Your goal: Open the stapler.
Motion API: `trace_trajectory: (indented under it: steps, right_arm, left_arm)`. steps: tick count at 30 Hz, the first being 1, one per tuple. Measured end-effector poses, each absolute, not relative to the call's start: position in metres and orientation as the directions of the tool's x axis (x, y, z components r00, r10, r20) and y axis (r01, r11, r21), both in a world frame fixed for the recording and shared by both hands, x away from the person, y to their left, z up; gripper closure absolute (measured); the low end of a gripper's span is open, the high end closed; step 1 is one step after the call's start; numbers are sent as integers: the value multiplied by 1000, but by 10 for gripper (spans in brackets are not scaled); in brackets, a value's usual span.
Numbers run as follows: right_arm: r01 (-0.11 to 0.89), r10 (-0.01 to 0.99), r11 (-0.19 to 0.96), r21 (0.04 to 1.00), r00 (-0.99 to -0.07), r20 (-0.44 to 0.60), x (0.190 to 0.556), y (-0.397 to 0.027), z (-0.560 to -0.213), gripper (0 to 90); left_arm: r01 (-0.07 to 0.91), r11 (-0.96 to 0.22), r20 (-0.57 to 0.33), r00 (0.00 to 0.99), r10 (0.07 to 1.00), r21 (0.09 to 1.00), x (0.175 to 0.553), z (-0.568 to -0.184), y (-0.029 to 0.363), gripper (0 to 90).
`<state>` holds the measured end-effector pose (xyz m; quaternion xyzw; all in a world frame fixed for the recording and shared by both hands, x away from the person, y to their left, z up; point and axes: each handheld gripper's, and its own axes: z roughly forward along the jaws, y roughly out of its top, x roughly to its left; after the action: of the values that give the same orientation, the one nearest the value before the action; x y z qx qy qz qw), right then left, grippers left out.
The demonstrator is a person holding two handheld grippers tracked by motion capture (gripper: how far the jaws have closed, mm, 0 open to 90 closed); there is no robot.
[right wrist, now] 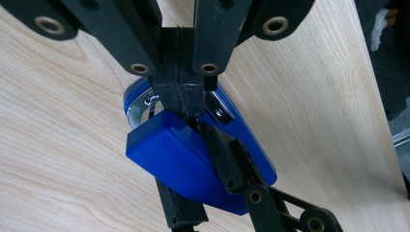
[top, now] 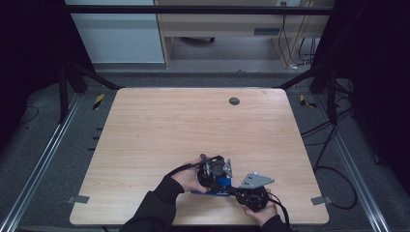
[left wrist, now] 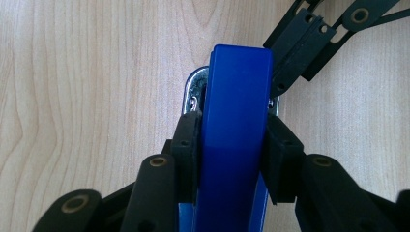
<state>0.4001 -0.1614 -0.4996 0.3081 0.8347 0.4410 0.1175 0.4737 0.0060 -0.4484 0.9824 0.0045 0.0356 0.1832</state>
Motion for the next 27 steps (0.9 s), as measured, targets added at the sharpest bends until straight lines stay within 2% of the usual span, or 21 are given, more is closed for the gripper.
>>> trace_trajectory:
  steps: [27]
  right_arm:
    - [421, 626, 418, 805, -775, 80, 399, -160, -499, 900]
  left_arm:
    - [-31, -921, 49, 999, -13, 388, 476, -448, 10, 658]
